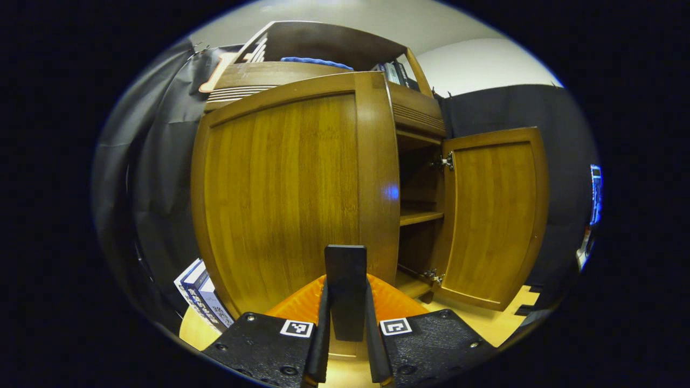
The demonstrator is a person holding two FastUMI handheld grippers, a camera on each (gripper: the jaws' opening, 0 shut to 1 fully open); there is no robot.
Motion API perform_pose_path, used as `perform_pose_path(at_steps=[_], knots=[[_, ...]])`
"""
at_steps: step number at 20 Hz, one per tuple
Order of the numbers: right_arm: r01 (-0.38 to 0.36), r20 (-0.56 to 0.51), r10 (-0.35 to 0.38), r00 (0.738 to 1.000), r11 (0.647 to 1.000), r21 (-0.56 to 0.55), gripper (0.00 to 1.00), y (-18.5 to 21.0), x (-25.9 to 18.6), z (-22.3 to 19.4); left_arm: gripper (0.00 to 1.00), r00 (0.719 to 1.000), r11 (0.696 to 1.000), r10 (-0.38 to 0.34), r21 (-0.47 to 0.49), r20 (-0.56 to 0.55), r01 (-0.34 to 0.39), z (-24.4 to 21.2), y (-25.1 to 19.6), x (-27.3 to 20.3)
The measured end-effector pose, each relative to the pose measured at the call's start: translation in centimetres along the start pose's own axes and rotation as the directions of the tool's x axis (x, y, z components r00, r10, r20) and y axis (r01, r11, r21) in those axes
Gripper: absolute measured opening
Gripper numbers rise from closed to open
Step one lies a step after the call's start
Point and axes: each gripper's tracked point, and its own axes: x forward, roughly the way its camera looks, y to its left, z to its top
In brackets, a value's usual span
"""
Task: Open the right door of the double-door shoe cabinet with the right hand, and open the left door with the left hand.
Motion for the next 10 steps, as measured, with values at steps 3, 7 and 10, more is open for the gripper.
perform_pose_path(at_steps=[3,7,10], knots=[[0.024,-0.006,-0.025,1.0,1.0,-0.016,1.0,-1.0,-0.4,0.1,0.32,1.0,1.0,-0.002,-0.01,-0.004,0.002,0.1,0.8,-2.1],[0.01,-0.01,-0.01,1.0,1.0,0.007,1.0,-0.5,-0.3,-0.5,0.32,0.999,0.999,0.034,0.029,0.001,-0.034,0.2,2.4,-5.1],[0.006,-0.032,-0.005,0.999,1.0,0.016,1.0,-0.3,0.2,-1.6,0.32,0.999,0.998,0.051,0.036,0.009,-0.051,0.3,3.4,-6.9]])
